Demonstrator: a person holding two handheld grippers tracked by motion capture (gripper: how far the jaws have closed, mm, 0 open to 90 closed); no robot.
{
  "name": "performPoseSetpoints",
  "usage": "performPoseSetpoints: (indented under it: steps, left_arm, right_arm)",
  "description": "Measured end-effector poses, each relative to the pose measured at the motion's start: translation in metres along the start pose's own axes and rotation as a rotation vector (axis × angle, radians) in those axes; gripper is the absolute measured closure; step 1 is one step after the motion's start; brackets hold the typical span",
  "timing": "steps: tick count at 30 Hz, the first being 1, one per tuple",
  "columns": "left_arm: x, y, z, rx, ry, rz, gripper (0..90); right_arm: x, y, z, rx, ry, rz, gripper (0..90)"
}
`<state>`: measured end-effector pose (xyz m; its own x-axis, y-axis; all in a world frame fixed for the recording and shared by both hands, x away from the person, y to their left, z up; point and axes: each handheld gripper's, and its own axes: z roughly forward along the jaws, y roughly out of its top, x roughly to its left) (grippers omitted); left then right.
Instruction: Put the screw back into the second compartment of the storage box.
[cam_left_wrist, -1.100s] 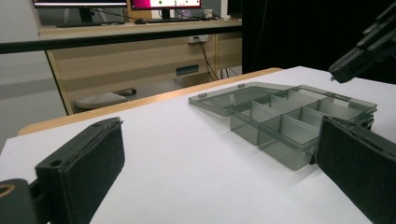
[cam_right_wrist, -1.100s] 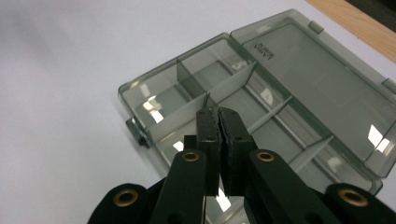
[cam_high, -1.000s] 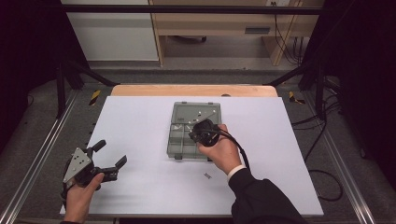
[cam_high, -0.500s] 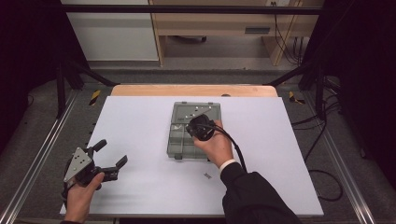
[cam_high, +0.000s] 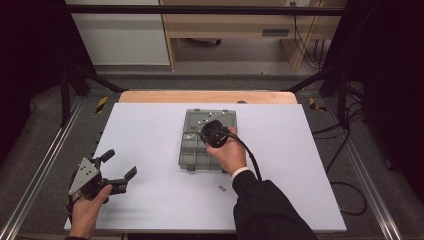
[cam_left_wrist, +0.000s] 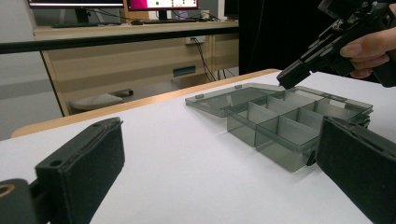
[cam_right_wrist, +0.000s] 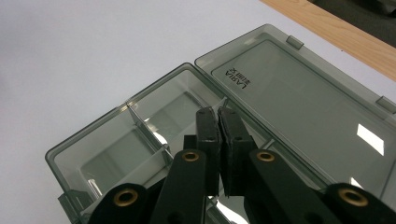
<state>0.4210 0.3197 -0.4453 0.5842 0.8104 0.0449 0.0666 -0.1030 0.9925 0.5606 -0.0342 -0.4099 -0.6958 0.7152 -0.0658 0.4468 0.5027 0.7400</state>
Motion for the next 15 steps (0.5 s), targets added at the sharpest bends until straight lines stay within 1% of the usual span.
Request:
performPoseSetpoints:
  steps: [3,5,6,7,8,9,10,11,12,14,15]
  left_arm:
    - [0.0,0.0,0.0,0.001,0.0,0.0,1.1]
    - [0.0,0.0,0.0,0.001,-0.002,0.001,1.1]
    - [0.0,0.0,0.0,0.0,-0.002,0.001,1.1]
    - [0.0,0.0,0.0,0.001,-0.002,0.001,1.1]
    - [0.0,0.0,0.0,0.001,-0.002,0.002,1.1]
    - [0.0,0.0,0.0,0.002,-0.001,0.002,1.1]
    - [0.0,0.0,0.0,0.002,-0.001,0.001,1.1]
    - [0.0,0.0,0.0,0.002,-0.001,0.001,1.1]
    - [0.0,0.0,0.0,0.002,0.0,0.001,1.1]
    - [0.0,0.0,0.0,0.002,0.0,0.002,1.1]
    - [0.0,0.0,0.0,0.002,0.0,0.002,1.1]
  right_arm:
    - [0.0,0.0,0.003,0.004,-0.001,0.008,87.0]
    - [-0.002,-0.001,0.003,-0.001,0.008,0.011,76.5]
    - [-0.002,-0.001,0.003,-0.002,0.001,0.015,70.8]
    - [-0.002,-0.001,0.003,-0.002,0.001,0.015,70.8]
    - [-0.002,-0.001,0.002,-0.013,-0.005,0.024,65.8]
    - [-0.002,-0.001,0.002,-0.013,-0.005,0.024,65.8]
    - [-0.002,-0.001,0.001,-0.016,-0.006,0.024,63.7]
    - [-0.001,-0.001,-0.002,-0.015,0.0,0.022,57.2]
    - [-0.001,-0.001,-0.002,-0.015,0.0,0.022,57.2]
    - [0.0,-0.001,-0.005,-0.006,-0.002,0.017,50.9]
    - [0.001,-0.001,-0.009,0.0,-0.007,0.003,43.5]
